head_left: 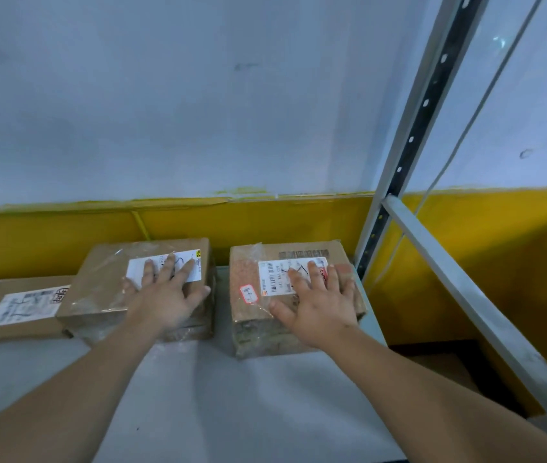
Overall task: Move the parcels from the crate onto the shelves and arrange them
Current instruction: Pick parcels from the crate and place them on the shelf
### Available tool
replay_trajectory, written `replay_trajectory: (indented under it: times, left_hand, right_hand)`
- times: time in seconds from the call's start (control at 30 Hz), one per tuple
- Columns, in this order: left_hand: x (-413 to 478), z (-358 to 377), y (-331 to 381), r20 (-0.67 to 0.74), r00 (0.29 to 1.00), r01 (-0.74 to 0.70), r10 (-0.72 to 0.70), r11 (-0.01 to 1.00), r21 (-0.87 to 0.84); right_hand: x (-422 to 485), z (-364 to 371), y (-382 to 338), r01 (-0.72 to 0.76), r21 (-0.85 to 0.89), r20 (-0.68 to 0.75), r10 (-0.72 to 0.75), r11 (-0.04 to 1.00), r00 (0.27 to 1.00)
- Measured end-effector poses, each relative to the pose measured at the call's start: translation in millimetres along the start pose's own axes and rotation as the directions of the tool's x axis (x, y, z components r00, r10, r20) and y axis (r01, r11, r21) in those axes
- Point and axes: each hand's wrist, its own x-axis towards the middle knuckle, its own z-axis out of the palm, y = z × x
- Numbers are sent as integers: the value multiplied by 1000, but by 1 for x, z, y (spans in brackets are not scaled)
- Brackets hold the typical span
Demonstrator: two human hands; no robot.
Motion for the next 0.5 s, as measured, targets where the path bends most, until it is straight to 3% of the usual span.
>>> replay_trajectory:
  times: [0.5]
  left_hand:
    - [3, 6, -1, -43, 999, 3, -2, 1000, 25]
  right_hand:
    - [32, -7, -8, -12, 21, -28, 13, 1000, 1000]
